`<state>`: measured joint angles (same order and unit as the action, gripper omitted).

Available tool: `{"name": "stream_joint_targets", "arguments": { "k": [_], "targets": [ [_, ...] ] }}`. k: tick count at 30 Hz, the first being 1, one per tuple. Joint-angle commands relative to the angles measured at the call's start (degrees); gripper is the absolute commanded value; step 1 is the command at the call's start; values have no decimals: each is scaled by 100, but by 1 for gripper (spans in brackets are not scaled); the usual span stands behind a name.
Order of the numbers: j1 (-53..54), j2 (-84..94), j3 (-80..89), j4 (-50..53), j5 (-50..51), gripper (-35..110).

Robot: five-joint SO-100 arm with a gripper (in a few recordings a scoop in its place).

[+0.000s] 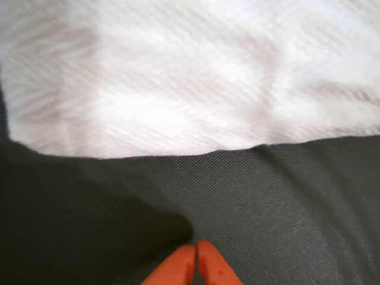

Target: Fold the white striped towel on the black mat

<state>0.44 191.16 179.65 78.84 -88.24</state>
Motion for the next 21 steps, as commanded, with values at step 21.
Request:
{"name": "stream_joint_targets", "arguments": {
  "k": [21],
  "targets": [
    [79,141,123,79,-26,0]
  ]
}}
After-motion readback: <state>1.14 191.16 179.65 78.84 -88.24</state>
